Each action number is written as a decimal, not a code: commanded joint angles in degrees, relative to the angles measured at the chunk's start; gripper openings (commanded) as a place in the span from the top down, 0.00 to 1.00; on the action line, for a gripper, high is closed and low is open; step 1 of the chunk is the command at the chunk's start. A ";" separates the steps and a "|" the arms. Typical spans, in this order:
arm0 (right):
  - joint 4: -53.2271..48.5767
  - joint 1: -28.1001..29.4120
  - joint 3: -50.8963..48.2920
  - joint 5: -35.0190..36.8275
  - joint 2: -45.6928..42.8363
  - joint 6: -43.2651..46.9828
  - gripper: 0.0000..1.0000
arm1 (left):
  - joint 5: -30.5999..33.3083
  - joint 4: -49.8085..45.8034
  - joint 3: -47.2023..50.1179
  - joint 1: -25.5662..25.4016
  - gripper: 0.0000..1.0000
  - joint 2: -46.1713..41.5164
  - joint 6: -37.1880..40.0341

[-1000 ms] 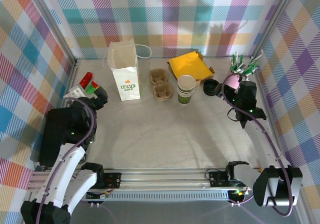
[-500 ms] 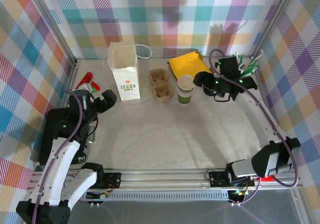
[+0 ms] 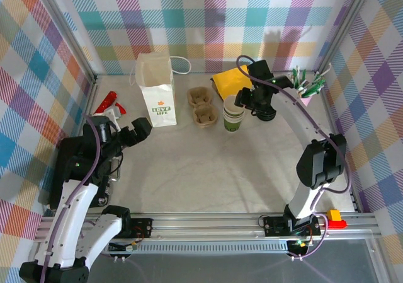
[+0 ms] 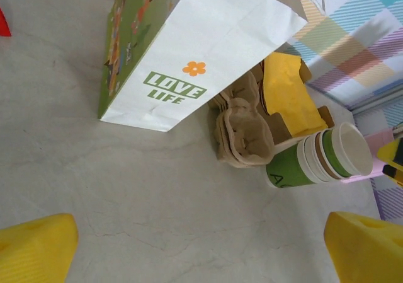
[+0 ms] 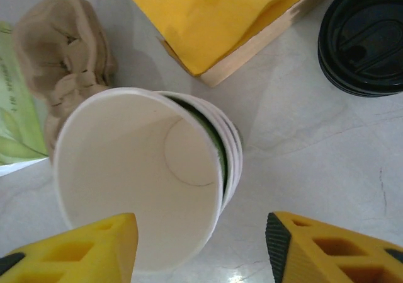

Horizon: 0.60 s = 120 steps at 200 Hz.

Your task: Pack the takeout coffee

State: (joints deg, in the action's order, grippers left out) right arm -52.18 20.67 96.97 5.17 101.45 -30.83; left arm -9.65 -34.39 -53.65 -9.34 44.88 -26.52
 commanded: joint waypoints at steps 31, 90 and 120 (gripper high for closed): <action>-2.20 0.21 3.79 1.03 2.98 0.41 0.65 | -2.04 -0.41 -2.42 -0.41 0.00 -0.12 0.97; -2.66 0.34 5.25 0.78 4.33 0.51 0.82 | -1.97 -1.24 -2.73 -0.46 0.00 -0.54 1.02; -3.26 0.32 5.85 1.64 4.44 0.66 0.86 | -2.06 -1.99 -3.31 -0.45 0.00 -0.80 1.06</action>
State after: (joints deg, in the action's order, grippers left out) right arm -53.69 20.71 100.82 5.65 104.95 -30.68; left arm -10.70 -34.87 -54.78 -9.34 44.93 -26.09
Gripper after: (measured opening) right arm 0.137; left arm 0.997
